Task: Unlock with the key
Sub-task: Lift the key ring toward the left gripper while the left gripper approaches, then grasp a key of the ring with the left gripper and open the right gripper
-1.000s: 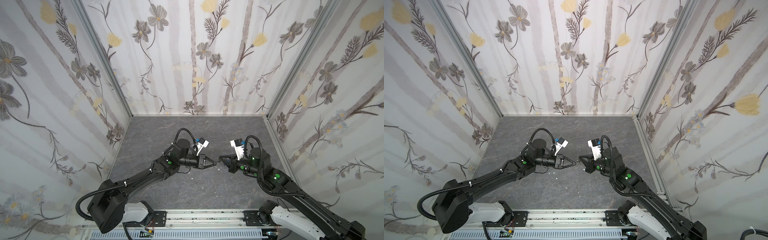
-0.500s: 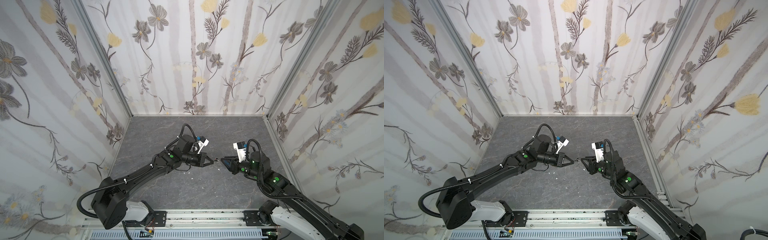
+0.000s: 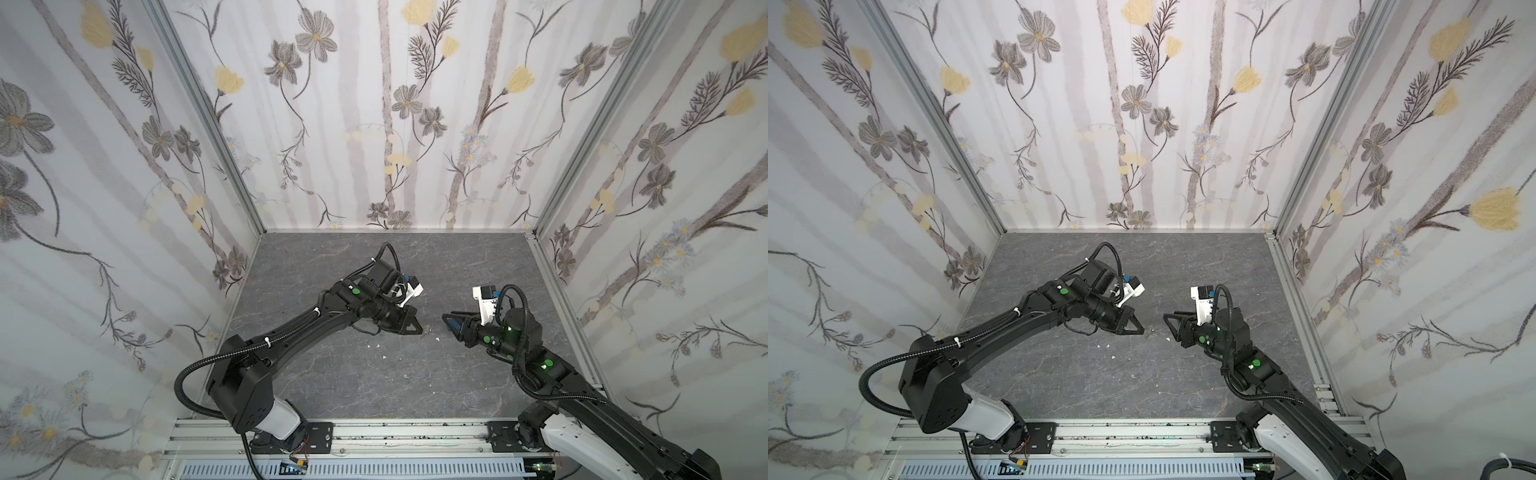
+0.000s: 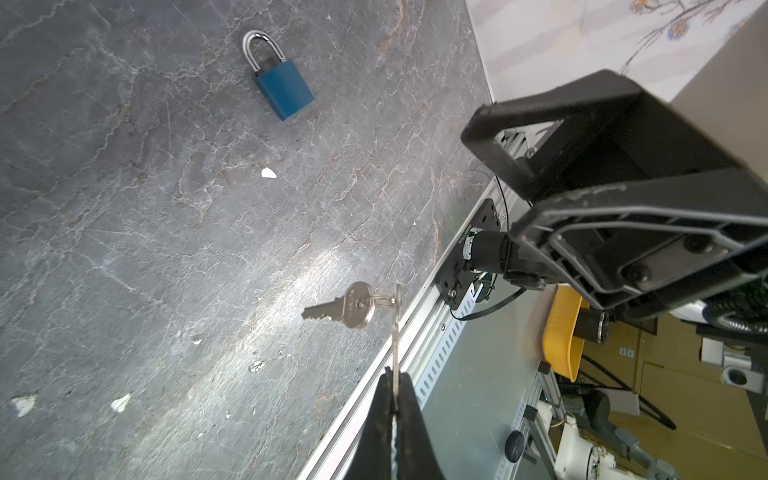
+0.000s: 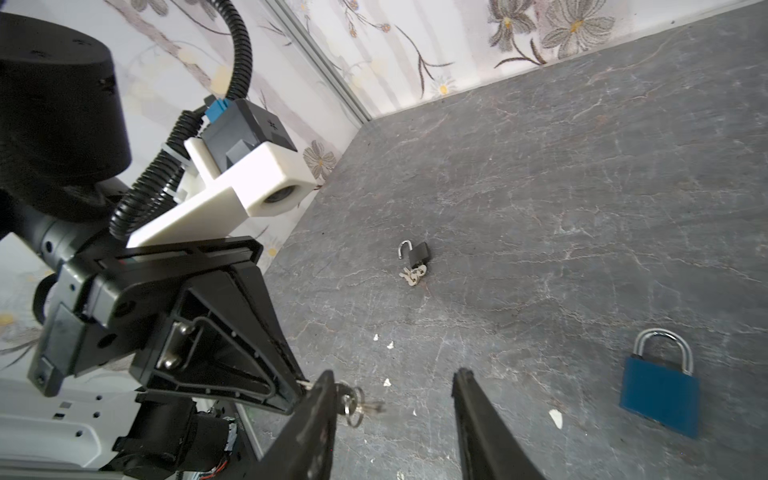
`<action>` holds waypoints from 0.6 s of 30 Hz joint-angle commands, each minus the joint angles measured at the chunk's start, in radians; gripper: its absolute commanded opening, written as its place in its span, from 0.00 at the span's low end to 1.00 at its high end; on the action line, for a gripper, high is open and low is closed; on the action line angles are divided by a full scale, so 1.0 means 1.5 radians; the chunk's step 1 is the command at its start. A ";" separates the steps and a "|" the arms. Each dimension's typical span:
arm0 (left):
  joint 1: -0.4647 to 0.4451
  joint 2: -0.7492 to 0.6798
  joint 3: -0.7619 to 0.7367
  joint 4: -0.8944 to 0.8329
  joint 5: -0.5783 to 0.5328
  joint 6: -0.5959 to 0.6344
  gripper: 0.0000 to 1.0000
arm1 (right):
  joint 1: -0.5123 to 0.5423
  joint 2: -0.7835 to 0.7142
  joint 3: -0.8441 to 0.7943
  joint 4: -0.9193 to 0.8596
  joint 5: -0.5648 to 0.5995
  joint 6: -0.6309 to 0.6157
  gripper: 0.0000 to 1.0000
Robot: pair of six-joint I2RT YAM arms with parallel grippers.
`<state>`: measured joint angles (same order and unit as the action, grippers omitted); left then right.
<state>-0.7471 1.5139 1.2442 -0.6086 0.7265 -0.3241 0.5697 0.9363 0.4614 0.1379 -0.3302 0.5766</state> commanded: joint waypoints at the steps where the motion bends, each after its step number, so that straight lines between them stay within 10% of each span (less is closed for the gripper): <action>1: 0.002 -0.001 0.020 -0.053 0.038 0.049 0.00 | -0.009 -0.001 -0.012 0.094 -0.104 0.027 0.44; 18: 0.030 -0.051 0.018 -0.049 0.137 0.091 0.00 | -0.025 0.019 -0.062 0.255 -0.282 0.090 0.38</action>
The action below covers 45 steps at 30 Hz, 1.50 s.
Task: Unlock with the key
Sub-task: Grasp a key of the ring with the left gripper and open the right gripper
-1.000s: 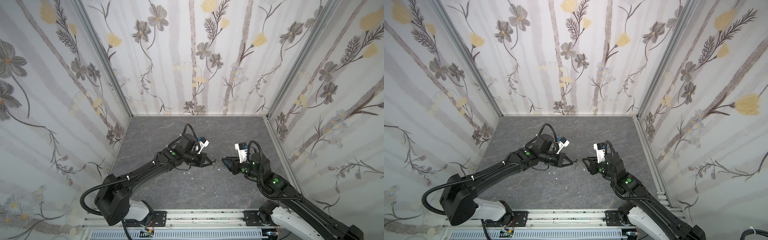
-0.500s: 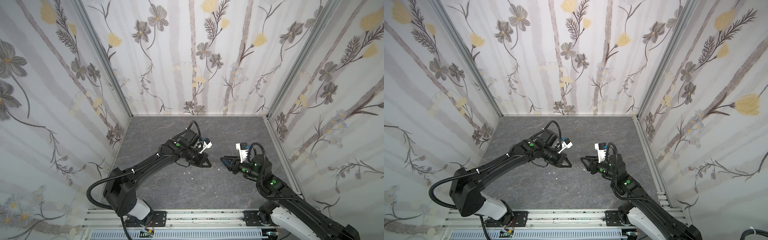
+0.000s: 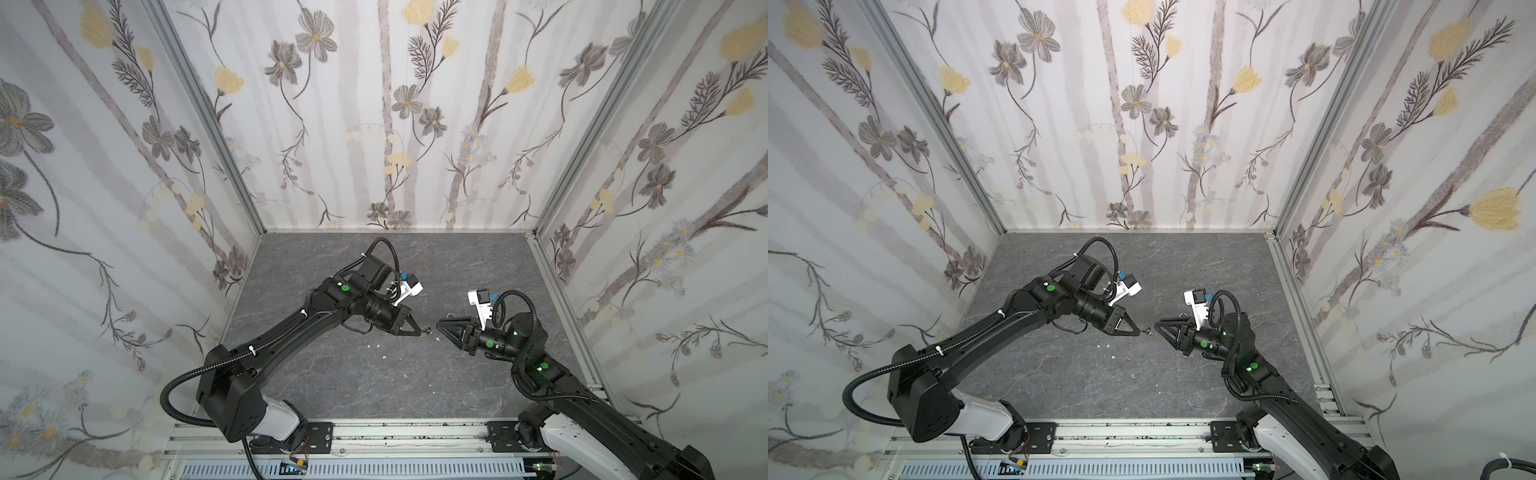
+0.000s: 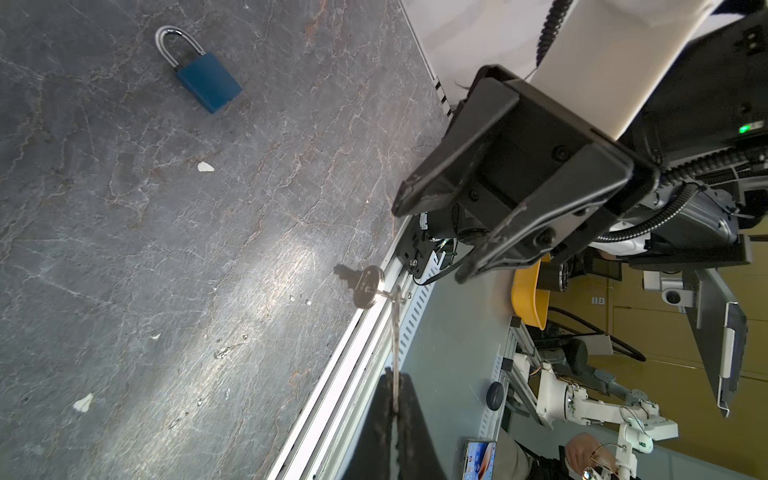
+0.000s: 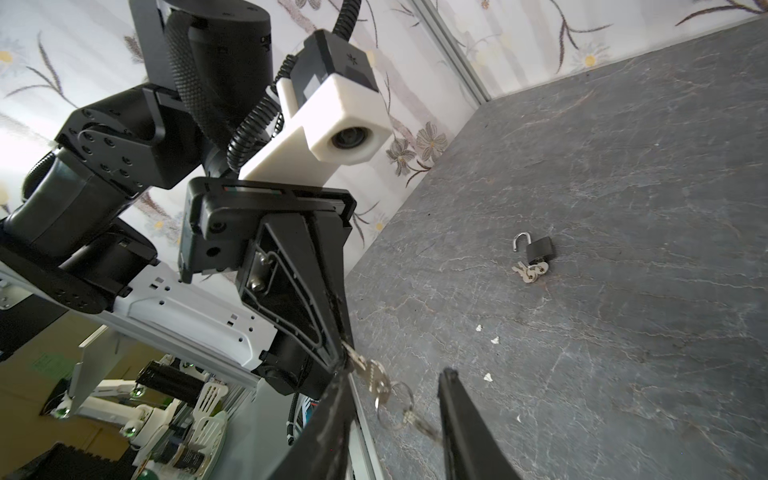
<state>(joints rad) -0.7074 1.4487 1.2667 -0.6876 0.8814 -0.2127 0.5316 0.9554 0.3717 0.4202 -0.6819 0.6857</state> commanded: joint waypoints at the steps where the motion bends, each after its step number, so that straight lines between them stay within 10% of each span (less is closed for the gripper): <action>1: 0.004 -0.010 0.001 0.005 0.037 0.017 0.00 | 0.000 0.009 -0.002 0.072 -0.054 0.018 0.40; 17: 0.005 -0.021 -0.017 0.070 0.088 -0.016 0.00 | 0.004 0.062 0.011 0.148 -0.125 0.053 0.44; 38: 0.011 -0.025 -0.040 0.108 0.048 -0.042 0.00 | 0.016 0.066 0.022 0.143 -0.179 0.040 0.00; 40: 0.019 -0.029 -0.048 0.124 0.033 -0.063 0.24 | 0.020 0.060 0.036 0.090 -0.151 0.002 0.00; 45: 0.060 -0.070 -0.112 0.249 0.008 -0.174 0.43 | 0.029 0.021 0.066 -0.041 -0.007 -0.091 0.00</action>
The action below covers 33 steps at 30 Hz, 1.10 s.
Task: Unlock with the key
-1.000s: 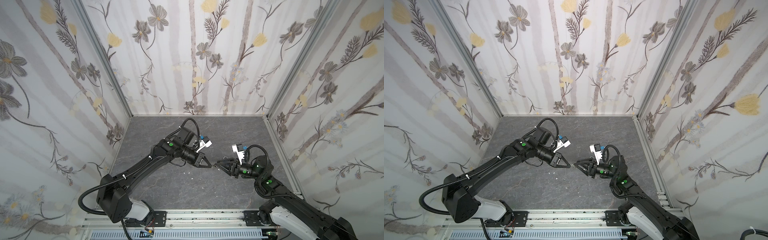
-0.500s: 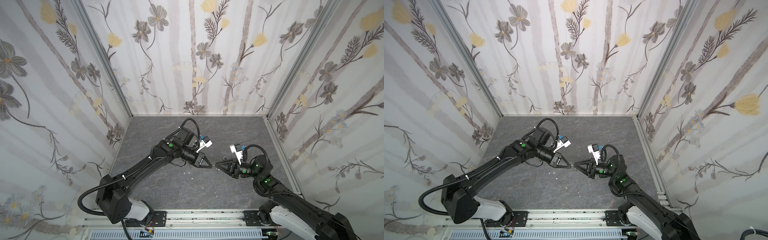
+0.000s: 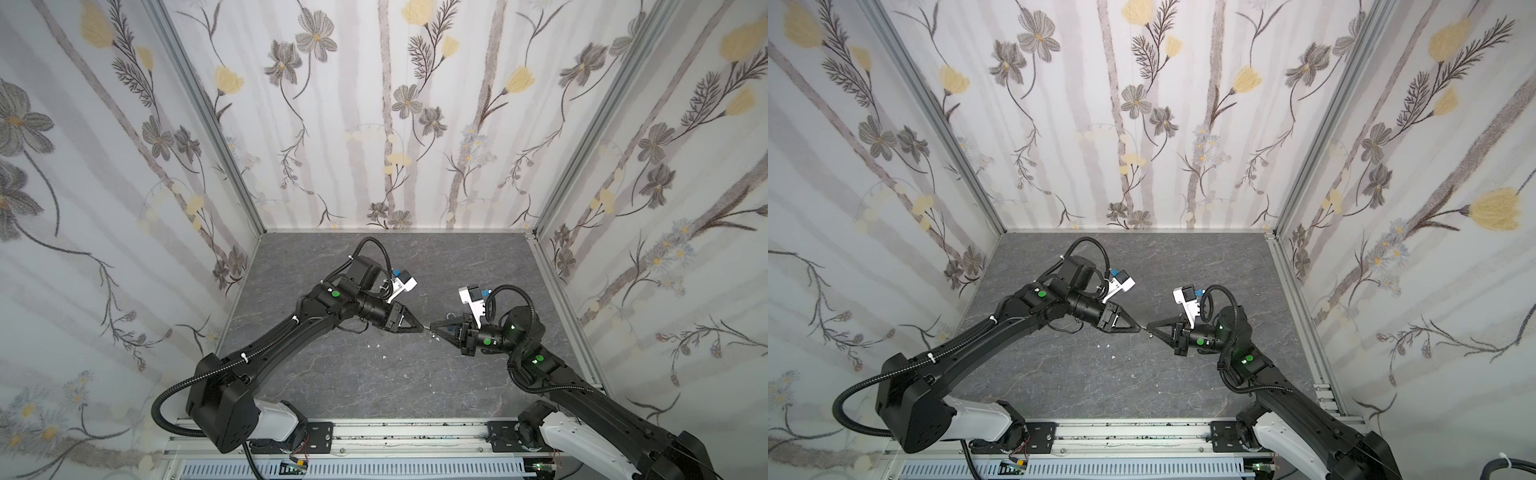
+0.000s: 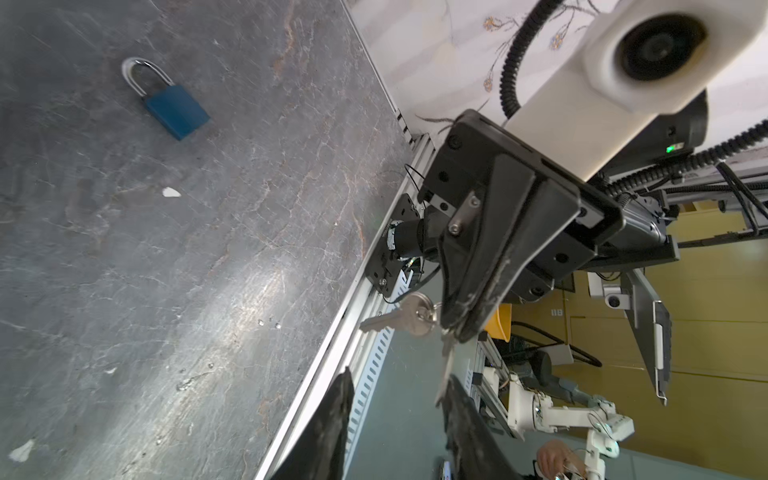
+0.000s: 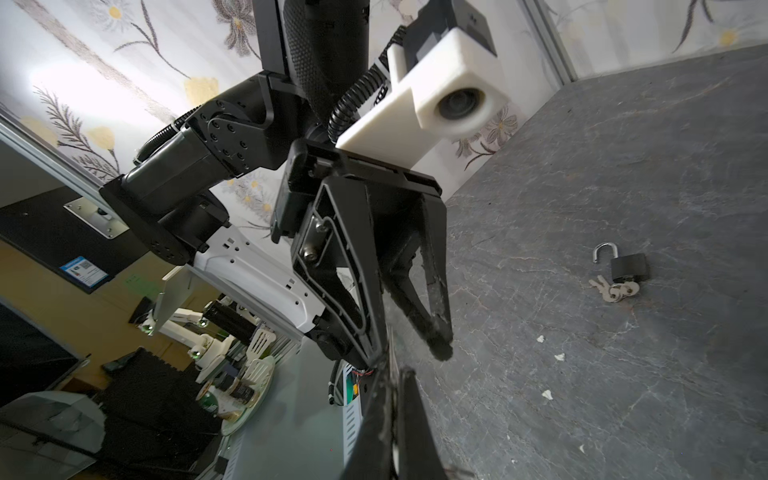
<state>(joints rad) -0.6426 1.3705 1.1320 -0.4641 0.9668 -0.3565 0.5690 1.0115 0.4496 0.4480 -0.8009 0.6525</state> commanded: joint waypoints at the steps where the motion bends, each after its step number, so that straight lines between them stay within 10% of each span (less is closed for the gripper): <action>1: 0.027 -0.031 -0.039 0.138 -0.058 -0.113 0.46 | 0.009 -0.026 0.023 -0.087 0.114 -0.089 0.00; 17: 0.074 -0.070 -0.110 0.330 -0.207 -0.484 0.60 | 0.303 -0.046 0.074 -0.132 0.940 -0.414 0.00; 33: -0.005 -0.018 -0.089 0.419 -0.198 -0.585 0.65 | 0.438 0.095 0.087 0.060 1.108 -0.646 0.00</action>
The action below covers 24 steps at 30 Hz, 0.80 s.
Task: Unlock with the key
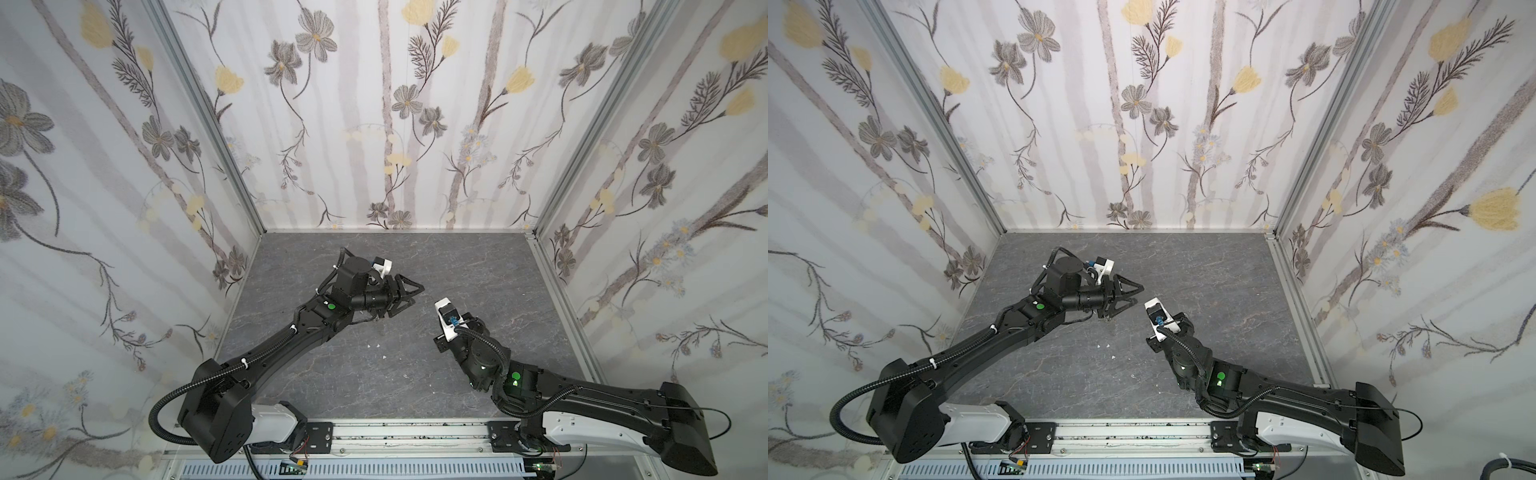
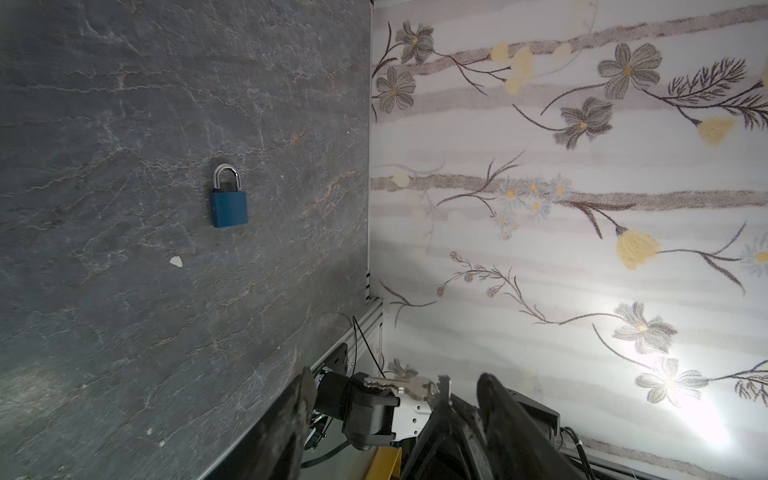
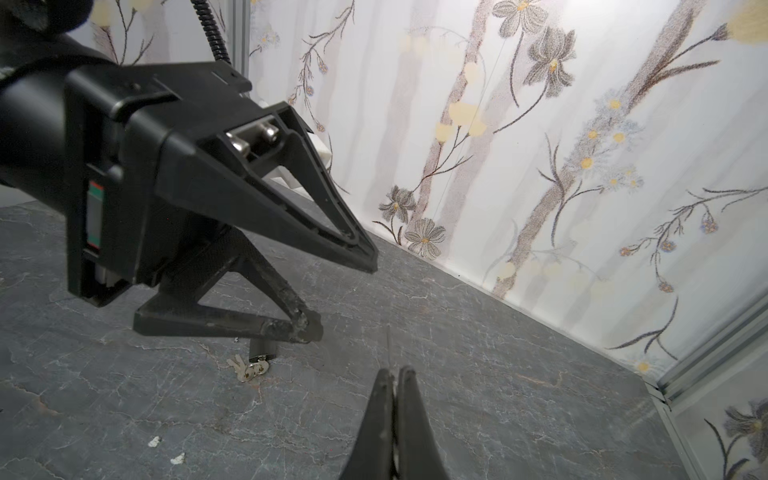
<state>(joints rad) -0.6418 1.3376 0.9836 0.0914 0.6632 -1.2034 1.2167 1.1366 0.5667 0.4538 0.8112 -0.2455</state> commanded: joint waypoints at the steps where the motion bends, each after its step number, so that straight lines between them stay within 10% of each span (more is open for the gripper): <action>1: -0.007 0.006 0.013 0.053 0.007 -0.021 0.65 | 0.008 0.017 0.010 0.063 0.038 -0.051 0.00; 24: -0.035 0.058 0.046 0.059 0.052 -0.035 0.01 | 0.026 0.091 0.027 0.097 0.091 -0.141 0.00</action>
<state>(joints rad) -0.6937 1.4239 1.0431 0.1501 0.7181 -1.2499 1.2530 1.2625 0.5968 0.5552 0.9272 -0.4324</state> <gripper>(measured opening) 0.047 0.048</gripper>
